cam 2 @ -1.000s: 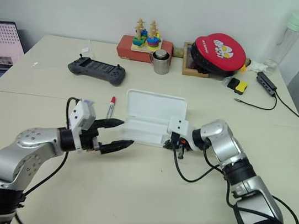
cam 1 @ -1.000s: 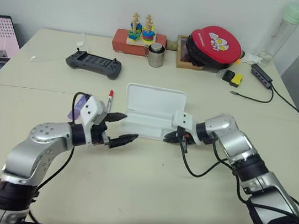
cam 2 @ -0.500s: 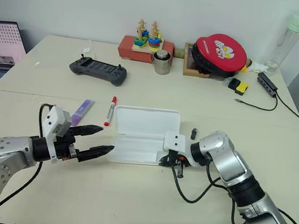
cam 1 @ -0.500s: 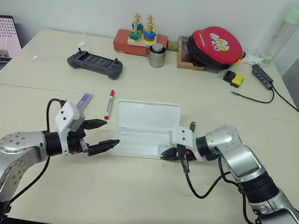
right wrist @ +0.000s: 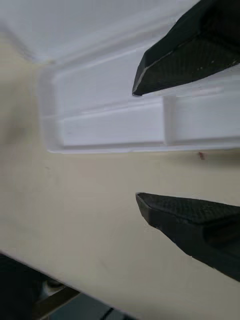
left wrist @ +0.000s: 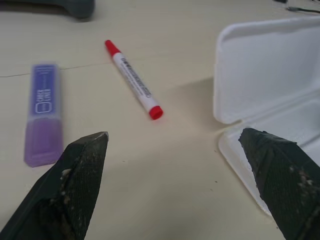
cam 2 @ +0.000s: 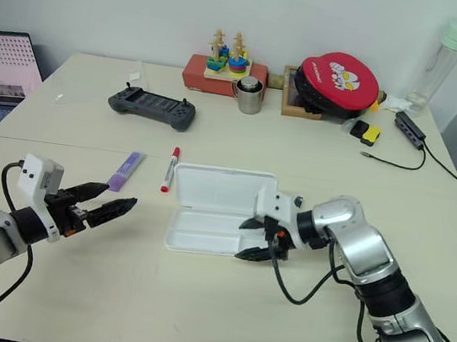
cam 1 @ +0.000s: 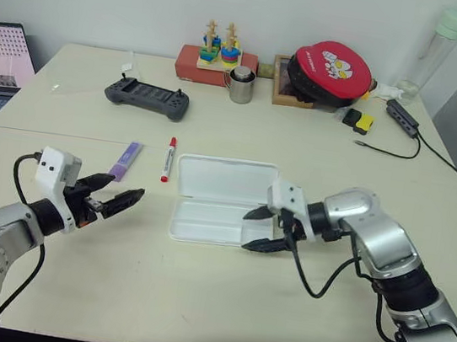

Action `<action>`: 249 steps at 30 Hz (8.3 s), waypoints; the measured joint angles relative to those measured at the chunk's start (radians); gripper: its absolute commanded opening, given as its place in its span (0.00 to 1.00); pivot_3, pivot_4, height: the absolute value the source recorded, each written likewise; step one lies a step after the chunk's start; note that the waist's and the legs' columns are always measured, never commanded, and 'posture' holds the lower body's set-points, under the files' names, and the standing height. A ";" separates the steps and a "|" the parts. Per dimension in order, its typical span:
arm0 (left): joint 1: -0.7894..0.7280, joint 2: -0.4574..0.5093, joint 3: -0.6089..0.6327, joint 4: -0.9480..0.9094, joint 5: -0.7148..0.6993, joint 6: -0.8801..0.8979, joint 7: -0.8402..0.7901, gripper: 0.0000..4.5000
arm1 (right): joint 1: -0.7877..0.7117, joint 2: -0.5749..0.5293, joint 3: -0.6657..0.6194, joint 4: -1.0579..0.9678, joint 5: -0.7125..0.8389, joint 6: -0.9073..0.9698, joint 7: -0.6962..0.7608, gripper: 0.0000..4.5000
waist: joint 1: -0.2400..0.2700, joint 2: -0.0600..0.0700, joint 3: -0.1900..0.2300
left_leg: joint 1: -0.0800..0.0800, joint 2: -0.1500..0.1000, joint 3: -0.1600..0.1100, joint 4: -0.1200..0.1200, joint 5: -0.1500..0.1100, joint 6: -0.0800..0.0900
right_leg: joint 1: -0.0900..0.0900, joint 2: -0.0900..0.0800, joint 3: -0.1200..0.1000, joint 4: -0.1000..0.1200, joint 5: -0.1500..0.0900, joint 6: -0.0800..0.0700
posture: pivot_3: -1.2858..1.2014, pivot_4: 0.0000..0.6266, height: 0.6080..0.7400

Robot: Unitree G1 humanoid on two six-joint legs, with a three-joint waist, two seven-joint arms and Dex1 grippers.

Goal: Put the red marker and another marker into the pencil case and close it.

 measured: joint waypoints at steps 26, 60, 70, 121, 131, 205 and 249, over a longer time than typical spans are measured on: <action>-0.407 -0.138 -0.329 0.446 0.307 -0.156 0.086 1.00 | -0.198 0.100 -0.148 0.104 0.083 0.008 -0.234 0.99 | -0.005 -0.001 -0.001 | 0.000 -0.002 0.000 0.001 0.000 0.000 | -0.001 -0.001 -0.002 0.002 0.000 0.000 | 0.52 0.24 1.00; -0.539 -0.202 -0.335 0.716 0.440 -0.317 0.177 0.10 | -0.199 0.093 -0.173 0.104 0.119 0.010 -0.276 1.00 | -0.003 -0.001 -0.001 | 0.001 -0.003 0.000 0.004 0.000 0.000 | -0.002 -0.002 -0.001 0.009 0.000 0.000 | 0.52 0.24 1.00; -0.550 -0.097 -0.281 0.322 0.258 -0.446 -0.135 0.10 | -0.206 0.022 -0.258 0.080 0.202 0.015 -0.249 1.00 | -0.005 -0.002 -0.001 | -0.015 -0.003 -0.002 0.014 0.000 0.000 | -0.014 -0.004 -0.001 0.011 0.000 0.000 | 0.52 0.24 1.00; -0.530 -0.106 -0.079 0.164 0.142 -0.118 -0.045 0.99 | -0.090 -0.088 -0.182 -0.104 0.279 0.097 -0.241 1.00 | -0.004 -0.001 0.000 | -0.015 -0.003 0.000 0.015 0.000 0.000 | -0.014 -0.003 -0.001 0.016 0.000 0.000 | 0.52 0.24 1.00; -0.438 -0.063 -0.090 0.470 0.330 -0.117 0.171 0.99 | -0.159 0.001 -0.167 -0.032 0.248 0.053 -0.293 1.00 | -0.002 -0.003 -0.001 | -0.016 -0.005 -0.002 0.015 0.000 0.000 | -0.014 -0.003 -0.002 0.016 0.000 0.000 | 0.52 0.24 1.00; -0.320 0.195 -0.686 0.069 0.454 -0.393 -0.567 0.39 | -0.045 -0.119 -0.211 -0.168 0.314 0.099 -0.232 1.00 | -0.002 0.000 -0.002 | -0.016 -0.003 0.000 0.014 0.000 0.000 | -0.014 -0.002 0.000 0.015 0.001 -0.001 | 0.52 0.24 1.00; -0.564 -0.243 -0.593 0.152 0.358 -0.309 -0.259 1.00 | 0.055 0.198 -0.132 0.100 -0.105 0.443 -1.038 0.62 | -0.014 -0.002 -0.003 | -0.015 -0.004 0.001 0.016 0.000 0.000 | -0.015 -0.002 0.001 0.017 0.001 -0.001 | 0.52 0.24 1.00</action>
